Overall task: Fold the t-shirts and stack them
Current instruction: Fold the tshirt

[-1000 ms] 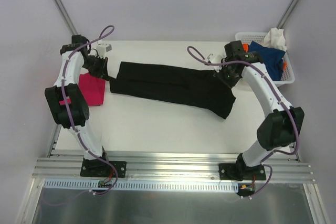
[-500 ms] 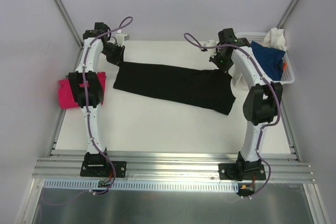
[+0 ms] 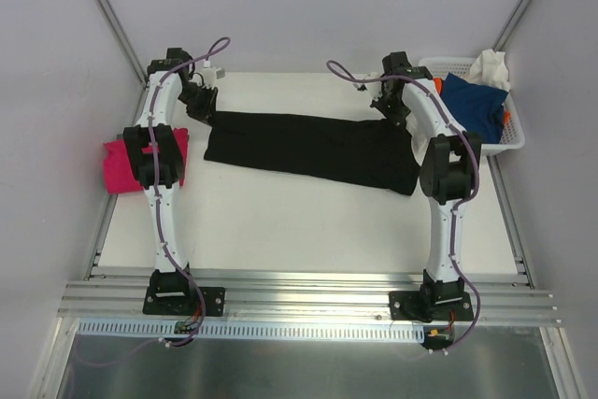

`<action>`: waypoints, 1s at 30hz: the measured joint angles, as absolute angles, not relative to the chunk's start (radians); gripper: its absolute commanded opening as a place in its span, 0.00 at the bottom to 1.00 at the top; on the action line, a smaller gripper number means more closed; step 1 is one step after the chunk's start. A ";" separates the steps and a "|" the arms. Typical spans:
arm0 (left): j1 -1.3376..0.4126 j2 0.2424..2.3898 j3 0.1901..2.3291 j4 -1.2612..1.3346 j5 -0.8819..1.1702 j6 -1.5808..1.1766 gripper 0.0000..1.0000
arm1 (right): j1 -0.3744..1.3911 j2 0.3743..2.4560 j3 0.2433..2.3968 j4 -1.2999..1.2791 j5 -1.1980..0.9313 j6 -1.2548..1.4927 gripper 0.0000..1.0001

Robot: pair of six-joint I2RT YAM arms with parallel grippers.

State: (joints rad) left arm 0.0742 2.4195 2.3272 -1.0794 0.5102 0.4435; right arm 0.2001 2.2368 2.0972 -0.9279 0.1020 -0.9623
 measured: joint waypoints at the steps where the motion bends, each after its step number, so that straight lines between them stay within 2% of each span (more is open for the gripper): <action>1: 0.076 2.423 2.328 -1.079 0.506 0.438 0.00 | 0.200 2.248 2.099 -0.922 0.105 -0.962 0.01; 6: 0.087 2.444 2.328 -1.074 0.484 0.425 0.00 | 0.200 2.310 2.127 -0.904 0.129 -0.962 0.00; 7: 0.088 2.447 2.328 -1.071 0.479 0.421 0.07 | 0.200 2.320 2.128 -0.897 0.134 -0.962 0.01; 8: 0.090 2.450 2.328 -1.066 0.475 0.417 0.28 | 0.200 2.329 2.128 -0.892 0.140 -0.962 0.01; 9: 0.091 2.451 2.328 -1.060 0.468 0.416 0.70 | 0.200 2.338 2.129 -0.887 0.147 -0.962 0.01; 10: 0.093 2.452 2.328 -1.054 0.462 0.409 0.81 | 0.199 2.347 2.131 -0.884 0.154 -0.961 0.02; 11: 0.094 2.452 2.328 -1.048 0.460 0.398 0.84 | 0.199 2.353 2.134 -0.879 0.162 -0.960 0.04; 12: 0.099 2.452 2.328 -1.043 0.459 0.389 0.85 | 0.199 2.357 2.135 -0.873 0.169 -0.958 0.07; 13: 0.100 2.452 2.328 -1.037 0.459 0.379 0.85 | 0.199 2.361 2.138 -0.867 0.178 -0.955 0.29; 14: 0.101 2.452 2.328 -1.029 0.462 0.372 0.86 | 0.199 2.363 2.139 -0.860 0.188 -0.944 0.45; 15: 0.104 2.452 2.328 -1.024 0.464 0.365 0.86 | 0.199 2.363 2.140 -0.851 0.203 -0.937 0.56; 16: 0.106 2.450 2.326 -1.023 0.467 0.358 0.86 | 0.198 2.363 2.140 -0.845 0.215 -0.935 0.74; 17: 0.107 2.447 2.324 -1.020 0.472 0.353 0.86 | 0.197 2.363 2.141 -0.839 0.230 -0.921 0.83; 19: 0.109 2.426 2.307 -1.012 0.489 0.342 0.84 | 0.196 2.355 2.138 -0.825 0.253 -0.909 0.93; 23: 0.103 2.347 2.261 -1.008 0.525 0.331 0.77 | 0.194 2.290 2.114 -0.826 0.252 -0.871 0.93; 25: 0.092 2.304 2.242 -1.006 0.545 0.331 0.74 | 0.193 2.234 2.113 -0.854 0.221 -0.837 0.90; 27: 0.080 2.278 2.228 -1.003 0.569 0.331 0.67 | 0.192 2.175 2.113 -0.888 0.157 -0.788 0.82; 29: 0.064 2.269 2.222 -1.002 0.595 0.331 0.60 | 0.193 2.105 2.092 -0.914 0.059 -0.730 0.68; 30: 0.056 2.271 2.218 -0.999 0.605 0.329 0.52 | 0.197 2.027 2.030 -0.942 -0.036 -0.657 0.58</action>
State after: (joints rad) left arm 0.0559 2.2707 2.2181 -0.9989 0.6048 0.3294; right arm 0.1970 2.0274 2.0300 -0.9421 -0.0357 -0.6575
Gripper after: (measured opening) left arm 0.632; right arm 0.684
